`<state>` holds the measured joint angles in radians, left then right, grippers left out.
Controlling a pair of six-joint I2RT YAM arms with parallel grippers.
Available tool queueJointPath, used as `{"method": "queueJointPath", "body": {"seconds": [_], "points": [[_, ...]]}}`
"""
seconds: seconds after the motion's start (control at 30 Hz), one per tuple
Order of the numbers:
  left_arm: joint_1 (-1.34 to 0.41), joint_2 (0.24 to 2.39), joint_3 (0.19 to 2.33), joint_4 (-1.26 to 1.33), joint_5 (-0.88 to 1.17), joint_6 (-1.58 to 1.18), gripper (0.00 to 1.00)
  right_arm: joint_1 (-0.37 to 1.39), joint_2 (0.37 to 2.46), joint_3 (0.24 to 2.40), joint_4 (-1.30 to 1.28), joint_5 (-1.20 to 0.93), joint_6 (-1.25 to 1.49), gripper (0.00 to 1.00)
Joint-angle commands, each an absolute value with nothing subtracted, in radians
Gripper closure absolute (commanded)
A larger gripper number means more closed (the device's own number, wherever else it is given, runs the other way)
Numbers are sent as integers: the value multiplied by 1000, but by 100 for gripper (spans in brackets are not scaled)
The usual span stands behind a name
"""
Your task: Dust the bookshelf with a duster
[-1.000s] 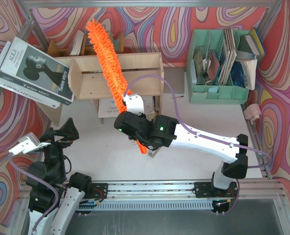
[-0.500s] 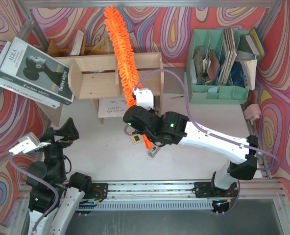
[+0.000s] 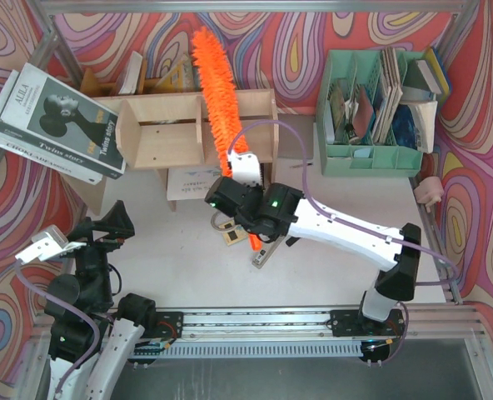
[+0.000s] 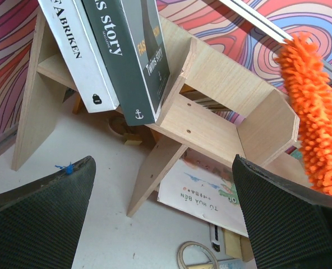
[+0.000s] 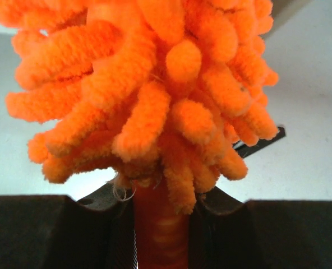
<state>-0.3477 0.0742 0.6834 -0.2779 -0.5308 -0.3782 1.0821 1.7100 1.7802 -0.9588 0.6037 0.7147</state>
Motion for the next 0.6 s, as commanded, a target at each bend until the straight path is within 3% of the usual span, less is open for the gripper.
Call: {"method": "queueJointPath", "body": {"seconds": [0.0, 0.23, 0.37, 0.57], "points": [[-342, 88, 677, -272, -520, -380, 1, 1022, 1608, 1716, -1039, 708, 838, 100], [-339, 98, 677, -268, -510, -383, 1, 1017, 1410, 1623, -973, 809, 895, 100], [-336, 105, 678, -268, -506, -385, 2, 1016, 1343, 1546, -714, 701, 736, 100], [-334, 106, 677, -268, -509, -385, 1, 1016, 1426, 1595, -650, 563, 636, 100]]}}
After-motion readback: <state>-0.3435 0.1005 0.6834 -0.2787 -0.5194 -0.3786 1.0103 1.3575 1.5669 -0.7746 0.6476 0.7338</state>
